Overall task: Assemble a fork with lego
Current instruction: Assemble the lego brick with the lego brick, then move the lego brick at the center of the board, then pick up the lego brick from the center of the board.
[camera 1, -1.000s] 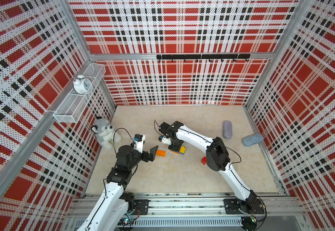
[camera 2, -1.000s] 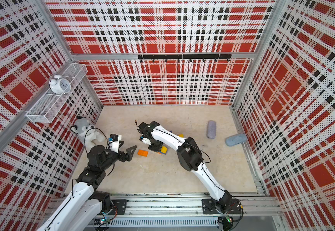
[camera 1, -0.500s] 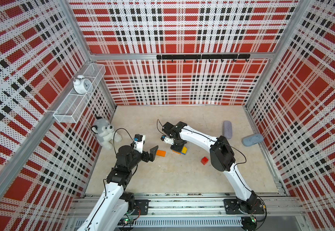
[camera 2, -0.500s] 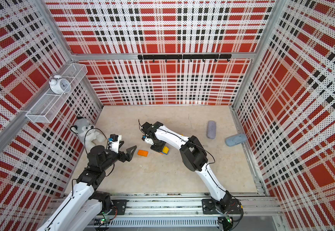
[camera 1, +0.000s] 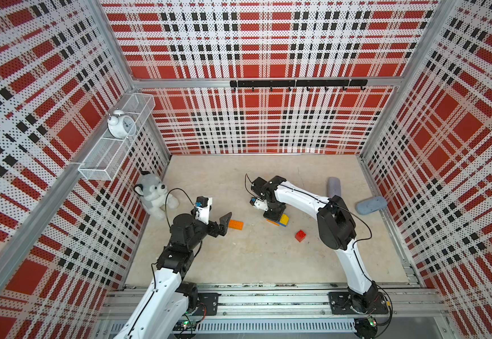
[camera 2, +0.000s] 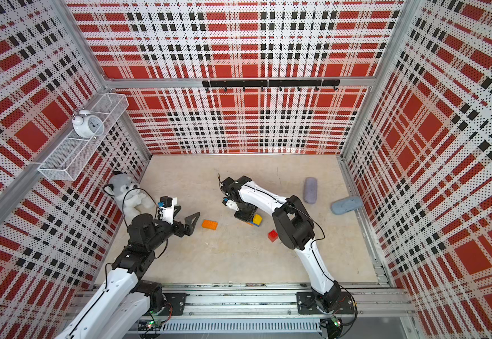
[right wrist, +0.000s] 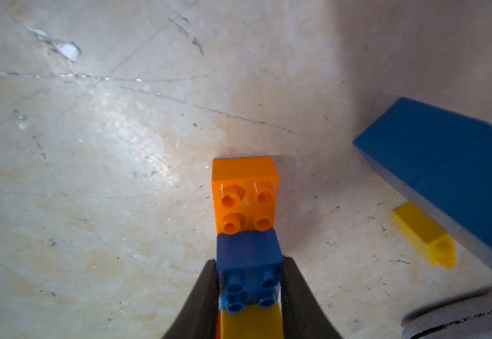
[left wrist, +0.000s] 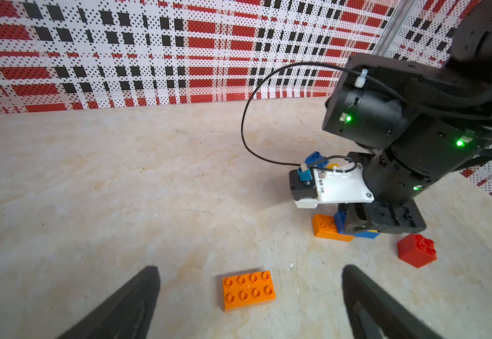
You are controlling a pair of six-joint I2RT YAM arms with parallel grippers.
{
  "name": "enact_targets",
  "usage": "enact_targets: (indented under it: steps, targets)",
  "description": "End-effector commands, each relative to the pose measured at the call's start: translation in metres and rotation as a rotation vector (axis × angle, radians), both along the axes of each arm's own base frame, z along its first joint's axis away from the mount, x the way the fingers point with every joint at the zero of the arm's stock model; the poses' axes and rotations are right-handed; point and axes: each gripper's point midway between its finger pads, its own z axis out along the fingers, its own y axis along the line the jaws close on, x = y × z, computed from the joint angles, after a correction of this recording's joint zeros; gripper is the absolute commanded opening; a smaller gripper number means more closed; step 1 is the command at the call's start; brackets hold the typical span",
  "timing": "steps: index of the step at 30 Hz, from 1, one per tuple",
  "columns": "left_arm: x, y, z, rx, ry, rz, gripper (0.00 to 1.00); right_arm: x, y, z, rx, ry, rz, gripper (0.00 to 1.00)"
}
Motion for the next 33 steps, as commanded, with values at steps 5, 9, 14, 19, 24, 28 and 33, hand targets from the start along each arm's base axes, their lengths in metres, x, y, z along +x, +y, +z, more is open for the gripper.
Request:
enact_targets:
  steps: [5,9,14,19,24,28,33]
  targets:
    - [0.002,0.000,0.005,-0.002,-0.019,0.006,0.98,-0.002,0.000,-0.008,-0.005,0.025,-0.006,0.43]
    - [0.005,-0.001,0.009,-0.005,-0.020,0.001,0.98,0.007,0.014,0.038,0.095,-0.043,-0.014,0.55]
    - [0.008,0.000,0.014,-0.023,-0.014,0.022,0.98,0.019,0.003,0.092,0.196,-0.139,-0.099,0.62]
    - [0.027,0.031,-0.006,-0.160,0.138,0.263,0.98,0.047,-0.049,0.116,0.274,-0.222,-0.370,0.65]
    - [0.041,0.031,-0.054,-0.365,0.430,0.325,0.98,0.074,-0.102,0.097,0.311,-0.277,-0.651,0.67]
    - [0.043,0.016,-0.085,-0.401,0.587,0.282,0.99,0.090,-0.111,0.074,0.327,-0.270,-0.736,0.67]
    - [0.042,0.004,-0.111,-0.407,0.693,0.247,0.99,0.104,-0.097,0.043,0.341,-0.217,-0.763,0.66]
